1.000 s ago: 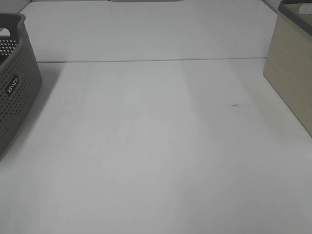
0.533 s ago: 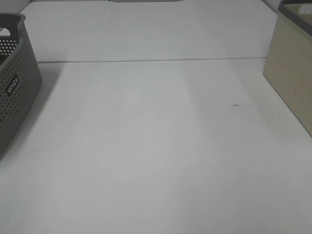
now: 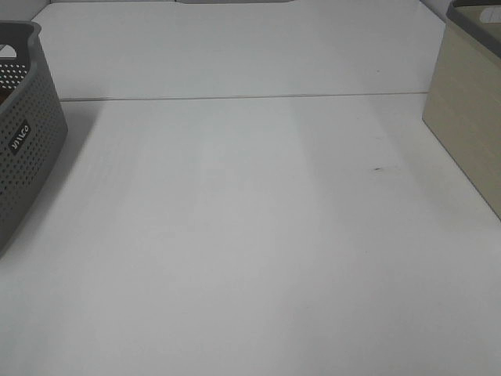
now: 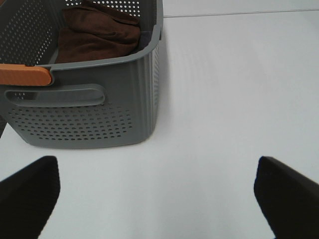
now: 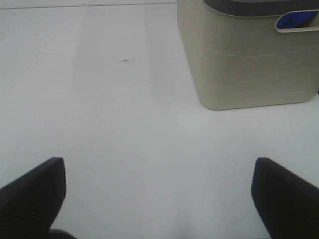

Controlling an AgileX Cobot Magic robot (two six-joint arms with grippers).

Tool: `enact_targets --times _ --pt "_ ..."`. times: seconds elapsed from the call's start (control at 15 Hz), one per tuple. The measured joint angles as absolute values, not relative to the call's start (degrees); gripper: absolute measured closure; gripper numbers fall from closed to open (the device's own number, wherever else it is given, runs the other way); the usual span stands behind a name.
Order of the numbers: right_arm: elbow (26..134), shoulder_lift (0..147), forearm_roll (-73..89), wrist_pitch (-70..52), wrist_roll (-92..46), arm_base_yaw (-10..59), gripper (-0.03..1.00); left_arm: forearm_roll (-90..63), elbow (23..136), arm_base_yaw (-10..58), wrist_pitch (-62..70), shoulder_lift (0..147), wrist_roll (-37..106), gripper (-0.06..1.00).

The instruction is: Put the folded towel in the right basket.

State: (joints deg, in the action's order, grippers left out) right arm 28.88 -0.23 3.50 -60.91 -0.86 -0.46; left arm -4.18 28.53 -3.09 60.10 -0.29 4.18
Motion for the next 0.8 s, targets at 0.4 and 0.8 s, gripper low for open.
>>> enact_targets --times 0.4,0.8 --pt "28.9 -0.2 3.5 -60.8 -0.9 -0.5 0.01 -4.2 28.5 -3.1 60.1 -0.3 4.2 -0.04" --pt "28.9 -0.2 3.5 -60.8 -0.9 -0.5 0.01 -4.2 28.5 -3.1 60.1 -0.3 4.2 -0.04"
